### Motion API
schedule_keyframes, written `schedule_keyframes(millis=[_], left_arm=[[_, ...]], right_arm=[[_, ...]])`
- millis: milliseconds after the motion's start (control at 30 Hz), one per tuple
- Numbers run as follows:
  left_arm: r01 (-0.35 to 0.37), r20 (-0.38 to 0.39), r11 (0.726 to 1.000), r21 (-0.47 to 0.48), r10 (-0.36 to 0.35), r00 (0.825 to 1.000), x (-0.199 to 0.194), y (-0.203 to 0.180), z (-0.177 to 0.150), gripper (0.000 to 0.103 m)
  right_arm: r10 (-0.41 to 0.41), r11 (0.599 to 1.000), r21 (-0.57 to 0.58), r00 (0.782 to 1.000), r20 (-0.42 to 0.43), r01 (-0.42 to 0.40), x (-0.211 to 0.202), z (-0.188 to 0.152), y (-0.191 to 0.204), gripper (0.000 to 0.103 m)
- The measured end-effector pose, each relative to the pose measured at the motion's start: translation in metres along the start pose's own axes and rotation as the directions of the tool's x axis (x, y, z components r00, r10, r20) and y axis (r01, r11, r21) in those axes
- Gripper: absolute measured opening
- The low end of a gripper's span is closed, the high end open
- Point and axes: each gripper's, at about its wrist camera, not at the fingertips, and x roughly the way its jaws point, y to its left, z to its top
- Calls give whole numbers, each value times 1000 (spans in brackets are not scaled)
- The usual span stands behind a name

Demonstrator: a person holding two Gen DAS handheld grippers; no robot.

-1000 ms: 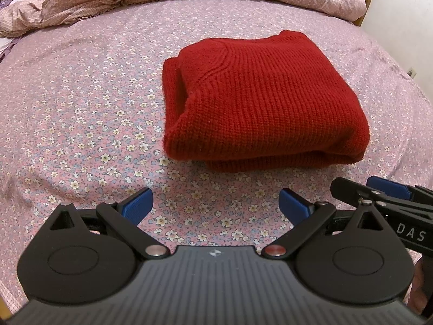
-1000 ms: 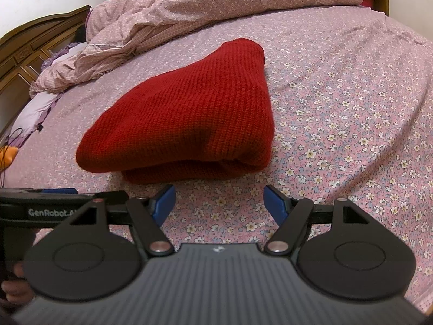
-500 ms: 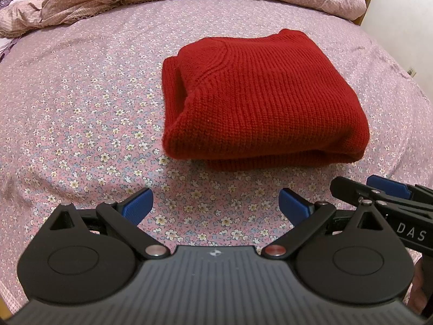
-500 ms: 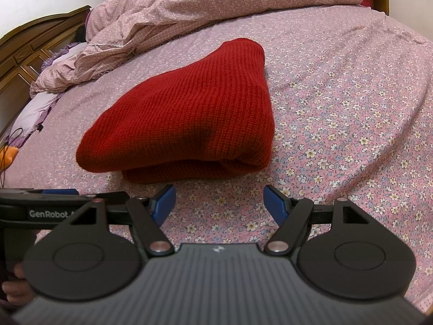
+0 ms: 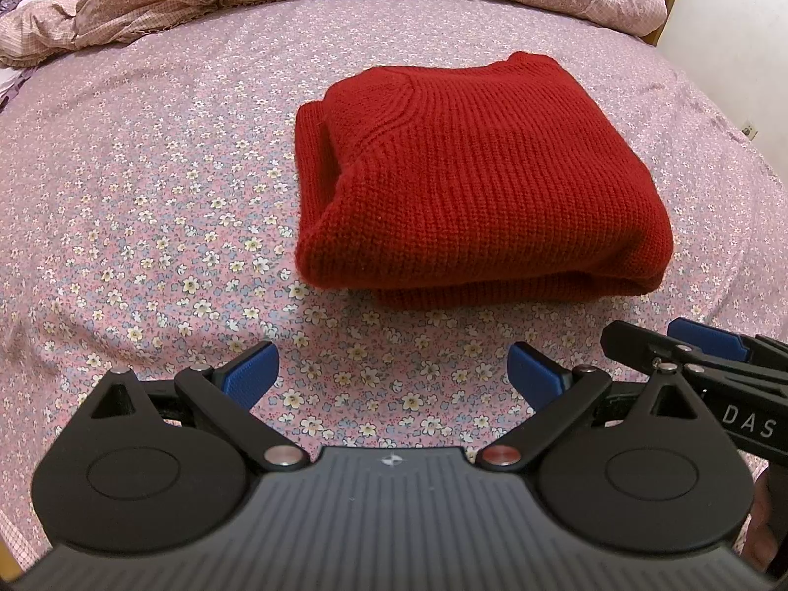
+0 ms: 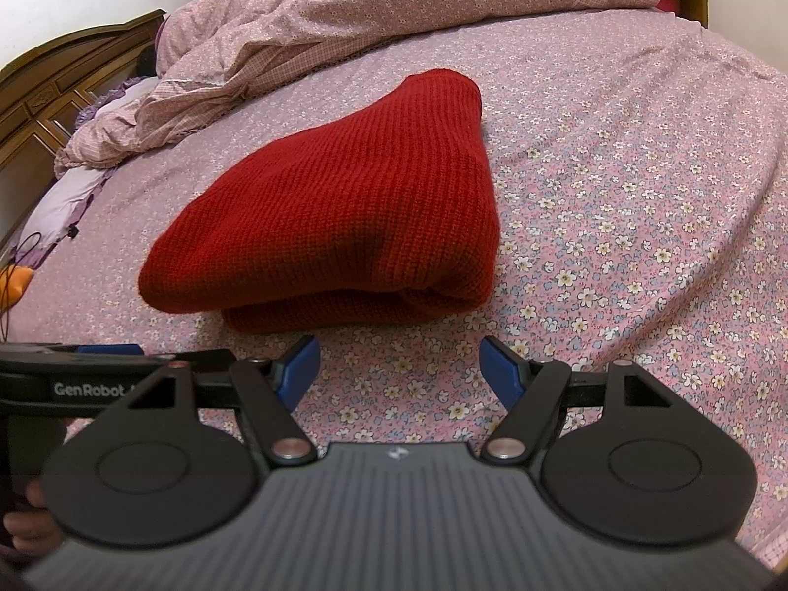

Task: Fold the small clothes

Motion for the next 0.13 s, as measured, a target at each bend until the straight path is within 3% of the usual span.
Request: schedule_keyframes(millis=[133], left_arm=[[0,-1,1000,1,0,1000,0,0,0,101]], right_arm=[[0,1000,1,1000,-1,0,0,0,0,73]])
